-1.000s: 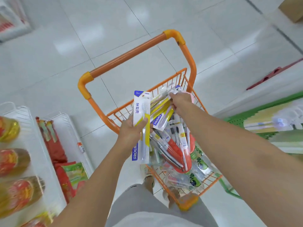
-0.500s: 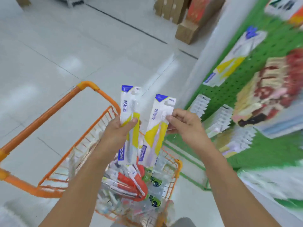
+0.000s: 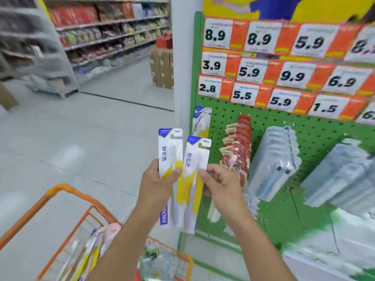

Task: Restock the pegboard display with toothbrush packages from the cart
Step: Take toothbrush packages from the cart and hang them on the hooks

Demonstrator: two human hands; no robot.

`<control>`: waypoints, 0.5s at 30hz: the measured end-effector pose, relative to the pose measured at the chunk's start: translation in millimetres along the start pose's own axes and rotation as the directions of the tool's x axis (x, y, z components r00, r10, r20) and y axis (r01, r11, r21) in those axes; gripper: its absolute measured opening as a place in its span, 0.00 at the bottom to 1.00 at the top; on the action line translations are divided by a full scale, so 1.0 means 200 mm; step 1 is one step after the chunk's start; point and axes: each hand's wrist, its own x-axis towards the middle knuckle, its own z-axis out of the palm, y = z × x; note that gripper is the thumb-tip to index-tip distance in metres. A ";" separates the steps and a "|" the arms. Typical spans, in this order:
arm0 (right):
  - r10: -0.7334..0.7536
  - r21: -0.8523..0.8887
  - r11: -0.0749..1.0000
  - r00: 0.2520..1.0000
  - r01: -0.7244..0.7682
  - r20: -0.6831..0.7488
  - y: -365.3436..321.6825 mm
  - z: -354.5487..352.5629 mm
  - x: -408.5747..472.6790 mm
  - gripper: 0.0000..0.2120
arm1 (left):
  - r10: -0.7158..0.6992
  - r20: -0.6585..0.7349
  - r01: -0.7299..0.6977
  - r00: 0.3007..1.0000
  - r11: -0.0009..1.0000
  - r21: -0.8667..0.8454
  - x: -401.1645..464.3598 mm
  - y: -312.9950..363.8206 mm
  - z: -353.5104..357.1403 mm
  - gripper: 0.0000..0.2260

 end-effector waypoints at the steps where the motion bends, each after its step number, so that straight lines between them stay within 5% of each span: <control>1: -0.026 -0.029 0.999 1.000 0.026 0.004 0.00 0.00 0.00 0.07 | -0.005 -0.033 0.004 0.999 1.000 -0.015 0.00 0.01 -0.01 0.09; 9: -0.102 -0.194 0.976 0.994 0.095 -0.024 0.04 0.08 0.11 0.08 | -0.014 -0.147 0.017 0.989 1.000 0.014 0.05 -0.01 -0.18 0.05; 15: -0.157 -0.273 0.952 0.986 0.139 -0.047 0.08 0.10 0.15 0.12 | -0.048 -0.068 0.049 0.997 0.999 0.010 0.04 -0.03 -0.18 0.06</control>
